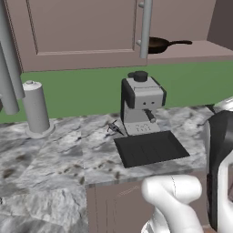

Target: Pick the pan from the cabinet and place it on the stove. Then turn on the stove burner for the pan.

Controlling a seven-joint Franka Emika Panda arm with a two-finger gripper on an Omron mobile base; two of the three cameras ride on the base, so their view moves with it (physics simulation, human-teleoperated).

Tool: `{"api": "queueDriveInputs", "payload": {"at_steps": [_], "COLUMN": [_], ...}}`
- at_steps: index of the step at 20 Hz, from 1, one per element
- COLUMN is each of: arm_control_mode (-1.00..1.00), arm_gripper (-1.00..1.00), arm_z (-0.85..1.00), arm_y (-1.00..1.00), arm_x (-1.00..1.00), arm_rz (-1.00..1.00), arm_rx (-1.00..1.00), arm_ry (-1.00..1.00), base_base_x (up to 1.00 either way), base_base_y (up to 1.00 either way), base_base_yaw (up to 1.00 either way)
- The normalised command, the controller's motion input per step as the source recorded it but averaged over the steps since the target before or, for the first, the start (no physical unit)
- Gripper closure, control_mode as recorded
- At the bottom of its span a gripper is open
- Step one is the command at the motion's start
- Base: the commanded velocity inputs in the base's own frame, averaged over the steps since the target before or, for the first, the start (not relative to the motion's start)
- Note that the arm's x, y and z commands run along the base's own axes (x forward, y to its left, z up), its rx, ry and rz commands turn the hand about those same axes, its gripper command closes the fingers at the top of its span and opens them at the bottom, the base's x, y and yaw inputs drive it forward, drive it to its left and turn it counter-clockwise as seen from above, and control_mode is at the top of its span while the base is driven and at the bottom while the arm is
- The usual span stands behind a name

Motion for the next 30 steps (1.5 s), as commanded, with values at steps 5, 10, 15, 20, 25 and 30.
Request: {"api": "queueDriveInputs", "payload": {"at_steps": [5,10,15,20,25,30], "arm_control_mode": [-1.0,-1.0,-1.0,-1.0,-1.0,-1.0], "arm_gripper": [-1.0,-1.0,-1.0,-1.0,-1.0,-1.0], "arm_z": [0.05,0.0,0.01,0.14,0.28,0.12], "arm_y": [0.72,0.74,0.62,0.28,0.02,0.0], "arm_x": [-0.08,0.0,0.0,0.09,0.32,0.57], "arm_rz": [0.15,0.13,0.06,0.0,0.0,0.01], "arm_rx": [0.17,0.18,0.2,0.24,0.12,0.03], "arm_ry": [-0.07,-0.12,-0.12,-0.14,-0.1,-0.04], "base_base_x": [0.0,0.0,0.0,0.0,0.0,0.0], "base_base_y": [0.0,0.0,0.0,0.0,0.0,0.0], "base_base_yaw": [0.0,0.0,0.0,0.0,0.0,0.0]}}
